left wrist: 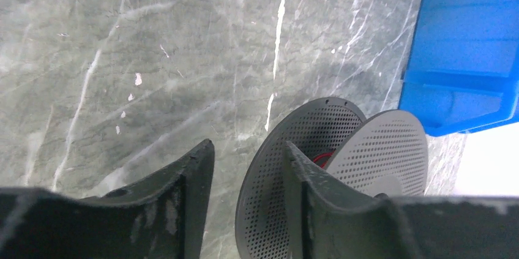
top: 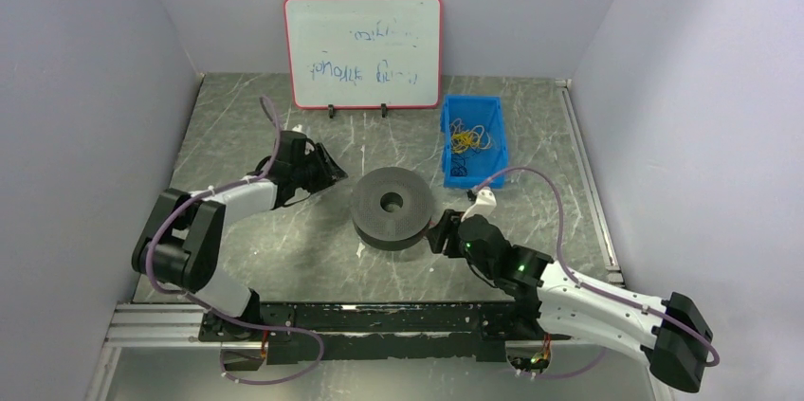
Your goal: Wrap the cables
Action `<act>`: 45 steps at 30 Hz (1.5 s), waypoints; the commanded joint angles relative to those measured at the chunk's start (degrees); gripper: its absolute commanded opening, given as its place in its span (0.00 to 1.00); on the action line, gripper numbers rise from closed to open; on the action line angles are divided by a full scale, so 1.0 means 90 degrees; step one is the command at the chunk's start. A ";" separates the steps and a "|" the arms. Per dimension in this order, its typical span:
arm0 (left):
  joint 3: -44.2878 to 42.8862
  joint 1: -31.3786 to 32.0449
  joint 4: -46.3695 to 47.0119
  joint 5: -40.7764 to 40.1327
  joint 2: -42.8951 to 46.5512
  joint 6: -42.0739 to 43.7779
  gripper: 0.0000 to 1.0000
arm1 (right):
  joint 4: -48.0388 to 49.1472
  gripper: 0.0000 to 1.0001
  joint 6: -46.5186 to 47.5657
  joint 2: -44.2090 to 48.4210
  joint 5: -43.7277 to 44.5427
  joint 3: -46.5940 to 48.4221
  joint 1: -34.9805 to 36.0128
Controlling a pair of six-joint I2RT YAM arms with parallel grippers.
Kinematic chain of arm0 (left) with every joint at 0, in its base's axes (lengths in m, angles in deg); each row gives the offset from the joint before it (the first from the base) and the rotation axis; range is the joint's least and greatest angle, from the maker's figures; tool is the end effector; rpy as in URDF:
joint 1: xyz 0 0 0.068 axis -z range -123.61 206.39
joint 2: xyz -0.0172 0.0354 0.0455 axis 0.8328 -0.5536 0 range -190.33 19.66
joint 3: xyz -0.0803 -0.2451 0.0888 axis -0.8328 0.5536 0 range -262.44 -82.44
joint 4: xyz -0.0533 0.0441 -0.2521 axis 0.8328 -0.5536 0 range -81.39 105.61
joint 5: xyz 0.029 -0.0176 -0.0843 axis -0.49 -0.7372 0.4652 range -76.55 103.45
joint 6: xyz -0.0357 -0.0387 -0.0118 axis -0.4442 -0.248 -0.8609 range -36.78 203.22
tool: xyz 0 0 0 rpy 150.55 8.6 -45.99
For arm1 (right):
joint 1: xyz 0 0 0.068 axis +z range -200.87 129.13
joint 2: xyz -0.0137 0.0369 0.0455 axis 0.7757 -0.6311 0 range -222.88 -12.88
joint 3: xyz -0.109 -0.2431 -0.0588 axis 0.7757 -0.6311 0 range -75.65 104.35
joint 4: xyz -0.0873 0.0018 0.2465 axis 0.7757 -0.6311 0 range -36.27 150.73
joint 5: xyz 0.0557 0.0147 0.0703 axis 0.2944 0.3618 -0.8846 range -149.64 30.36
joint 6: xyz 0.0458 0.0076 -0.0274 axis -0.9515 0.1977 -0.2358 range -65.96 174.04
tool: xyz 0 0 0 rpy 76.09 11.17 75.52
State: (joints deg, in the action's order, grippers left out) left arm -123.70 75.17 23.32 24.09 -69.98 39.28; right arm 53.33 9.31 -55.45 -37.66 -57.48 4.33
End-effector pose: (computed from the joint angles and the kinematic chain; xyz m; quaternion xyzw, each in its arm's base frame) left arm 0.2899 -0.1055 0.1630 -0.1593 0.8916 -0.2882 0.3109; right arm 0.1048 0.1274 0.1892 0.0140 0.8626 0.2584 0.4346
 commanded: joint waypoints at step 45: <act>-0.2746 0.2101 -0.3424 -0.2219 0.3655 0.3443 1.00 | -0.2397 1.00 0.1637 -0.2918 0.1898 0.4694 -0.2012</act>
State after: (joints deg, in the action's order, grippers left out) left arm -152.20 94.06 -10.34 2.12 -44.30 64.94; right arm 36.45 25.70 -85.65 -21.84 -17.85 -13.31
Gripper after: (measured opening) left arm 0.996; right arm 0.988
